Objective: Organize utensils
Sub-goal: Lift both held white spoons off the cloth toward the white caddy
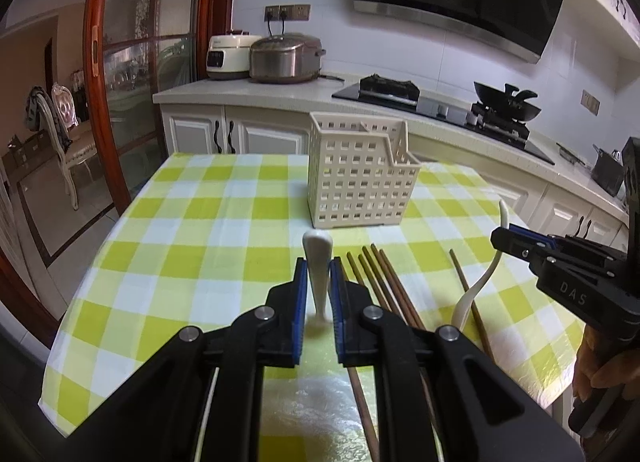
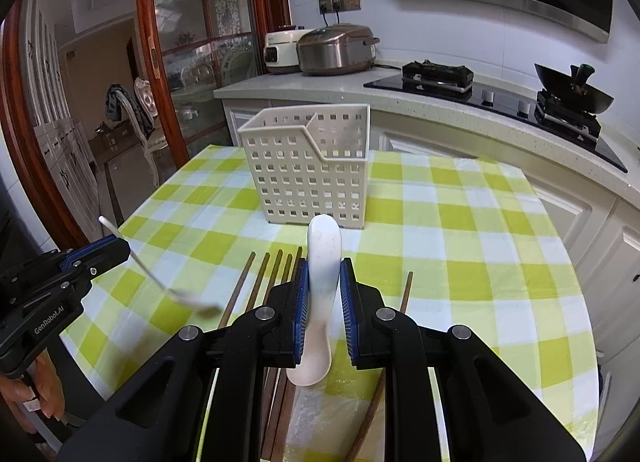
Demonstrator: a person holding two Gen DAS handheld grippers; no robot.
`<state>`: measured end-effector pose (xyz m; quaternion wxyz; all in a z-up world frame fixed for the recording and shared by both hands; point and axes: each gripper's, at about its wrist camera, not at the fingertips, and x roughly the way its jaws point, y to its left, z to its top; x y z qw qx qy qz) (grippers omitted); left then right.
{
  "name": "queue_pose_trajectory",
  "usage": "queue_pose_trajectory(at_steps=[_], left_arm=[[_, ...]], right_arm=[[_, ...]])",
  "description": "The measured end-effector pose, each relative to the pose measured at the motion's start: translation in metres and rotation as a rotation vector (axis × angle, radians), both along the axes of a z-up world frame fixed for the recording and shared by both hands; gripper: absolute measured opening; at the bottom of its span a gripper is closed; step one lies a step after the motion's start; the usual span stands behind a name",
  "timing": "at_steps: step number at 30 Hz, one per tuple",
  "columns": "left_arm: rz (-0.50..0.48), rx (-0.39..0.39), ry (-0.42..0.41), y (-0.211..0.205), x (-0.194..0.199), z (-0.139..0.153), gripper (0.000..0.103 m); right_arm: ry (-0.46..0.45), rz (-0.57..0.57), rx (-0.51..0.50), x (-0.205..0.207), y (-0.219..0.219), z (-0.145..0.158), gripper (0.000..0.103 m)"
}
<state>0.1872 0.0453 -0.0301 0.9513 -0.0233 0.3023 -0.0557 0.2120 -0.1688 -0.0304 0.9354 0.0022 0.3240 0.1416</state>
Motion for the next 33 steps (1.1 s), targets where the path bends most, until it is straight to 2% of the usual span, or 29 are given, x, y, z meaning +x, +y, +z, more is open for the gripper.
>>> queue_pose_trajectory(at_steps=[8, 10, 16, 20, 24, 28, 31, 33], left_arm=[[-0.013, -0.001, -0.044, -0.005, 0.015, 0.019, 0.011], [-0.016, 0.0, -0.059, -0.005, 0.02, 0.027, 0.001], [-0.024, 0.006, -0.125, -0.01, 0.043, 0.058, 0.001], [-0.025, -0.001, -0.121, -0.009, 0.057, 0.063, 0.001], [0.02, -0.045, -0.045, 0.006, 0.067, 0.035, 0.006], [0.092, -0.088, 0.083, 0.033, 0.076, -0.011, 0.014], [0.13, -0.063, 0.098, 0.047, 0.073, -0.034, 0.015], [0.138, -0.045, 0.084, 0.056, 0.069, -0.049, 0.02]], right_arm=[[-0.032, -0.007, 0.008, 0.013, -0.001, 0.008, 0.018], [-0.046, -0.009, 0.01, 0.021, -0.003, 0.013, 0.018], [-0.116, -0.011, 0.019, 0.043, -0.004, 0.042, 0.018], [-0.136, -0.012, 0.035, 0.053, -0.008, 0.052, 0.018], [-0.105, -0.003, 0.041, 0.055, -0.011, 0.039, 0.018], [-0.043, 0.01, 0.036, 0.058, -0.008, 0.013, 0.018], [-0.015, 0.008, 0.049, 0.06, -0.009, 0.0, 0.018], [-0.001, 0.01, 0.063, 0.059, -0.009, -0.007, 0.018]])
